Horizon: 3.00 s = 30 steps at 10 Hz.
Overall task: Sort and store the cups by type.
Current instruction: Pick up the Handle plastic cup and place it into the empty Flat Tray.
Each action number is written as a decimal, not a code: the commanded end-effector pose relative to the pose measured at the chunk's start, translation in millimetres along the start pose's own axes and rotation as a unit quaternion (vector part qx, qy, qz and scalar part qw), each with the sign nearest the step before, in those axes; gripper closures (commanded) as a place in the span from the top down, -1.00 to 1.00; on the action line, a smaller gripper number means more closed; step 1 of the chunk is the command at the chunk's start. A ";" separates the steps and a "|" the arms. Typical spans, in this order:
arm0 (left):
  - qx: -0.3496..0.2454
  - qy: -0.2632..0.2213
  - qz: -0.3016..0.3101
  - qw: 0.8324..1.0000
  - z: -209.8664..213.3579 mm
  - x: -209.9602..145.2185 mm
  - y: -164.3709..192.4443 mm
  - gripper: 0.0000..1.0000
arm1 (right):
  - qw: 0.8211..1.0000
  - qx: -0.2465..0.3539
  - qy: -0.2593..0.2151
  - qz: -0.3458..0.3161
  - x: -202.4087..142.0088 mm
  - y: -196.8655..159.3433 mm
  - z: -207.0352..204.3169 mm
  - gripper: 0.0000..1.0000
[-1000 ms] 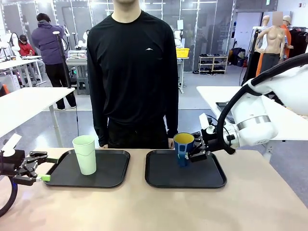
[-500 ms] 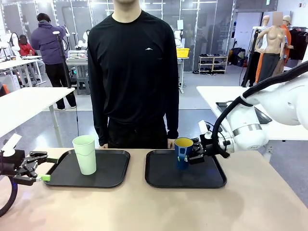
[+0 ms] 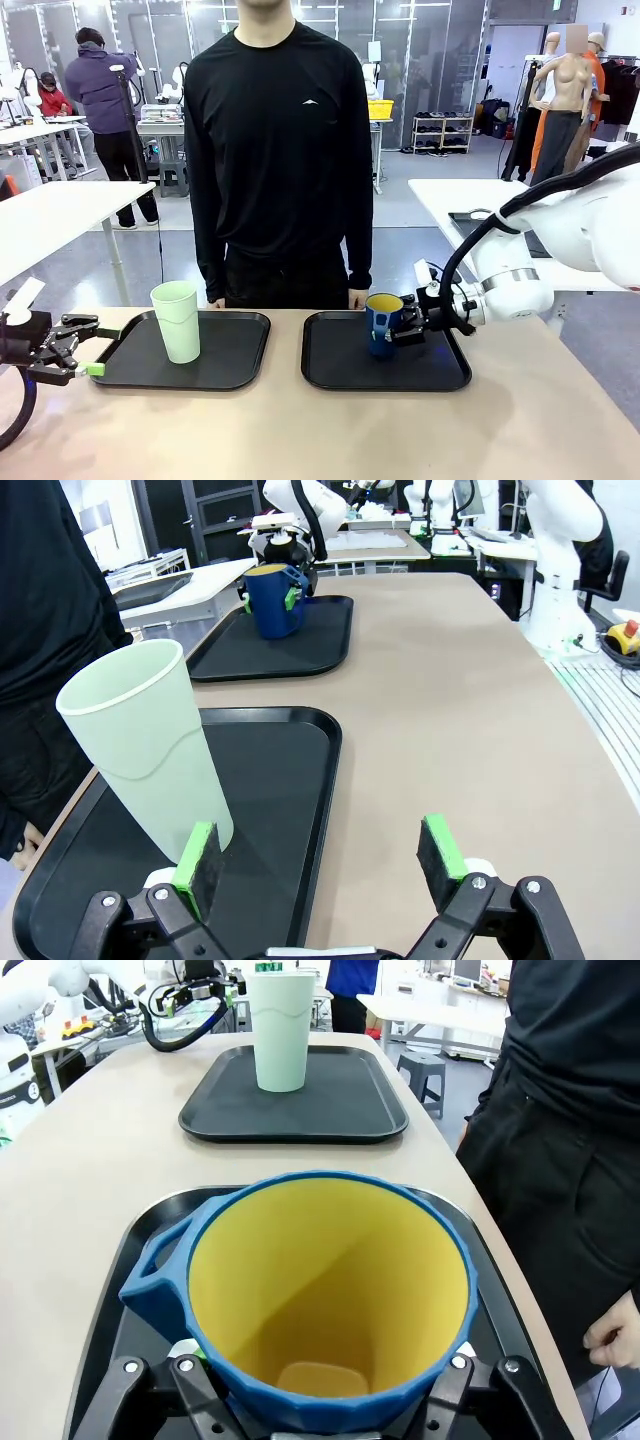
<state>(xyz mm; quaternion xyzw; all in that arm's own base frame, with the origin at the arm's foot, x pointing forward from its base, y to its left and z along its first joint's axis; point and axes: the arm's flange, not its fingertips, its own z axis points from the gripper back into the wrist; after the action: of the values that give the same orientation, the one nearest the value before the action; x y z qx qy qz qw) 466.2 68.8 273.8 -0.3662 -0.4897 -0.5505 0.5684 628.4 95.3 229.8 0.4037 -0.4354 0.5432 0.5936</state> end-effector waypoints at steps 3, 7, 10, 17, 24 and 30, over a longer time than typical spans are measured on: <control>-0.002 0.004 -0.001 1.000 -0.8 0.0 3.5 1.00 | 1.000 0.008 0.002 -0.022 2.0 -6.6 0.2 0.88; -0.002 0.004 -0.001 1.000 -0.8 0.0 3.5 1.00 | 0.999 0.012 0.012 -0.029 1.6 -2.2 6.9 1.00; -0.002 0.004 -0.001 1.000 -0.8 0.0 3.5 1.00 | 0.999 0.009 0.029 -0.032 3.2 2.5 23.2 1.00; -0.002 0.004 -0.001 1.000 -0.8 0.0 3.5 1.00 | 0.996 0.012 0.081 -0.044 9.2 8.9 54.2 1.00; -0.002 0.004 -0.001 1.000 -0.8 0.0 3.5 1.00 | 0.996 0.012 0.081 -0.044 9.2 8.9 54.2 1.00; -0.002 0.004 -0.001 1.000 -0.8 0.0 3.5 1.00 | 0.996 0.012 0.081 -0.044 9.2 8.9 54.2 1.00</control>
<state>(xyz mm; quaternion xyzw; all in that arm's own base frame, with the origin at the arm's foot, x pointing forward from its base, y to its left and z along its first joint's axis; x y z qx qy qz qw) 466.3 68.8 273.7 -0.3662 -0.4898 -0.5504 0.5684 614.7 46.6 256.7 0.3824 -0.3507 0.5514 0.6533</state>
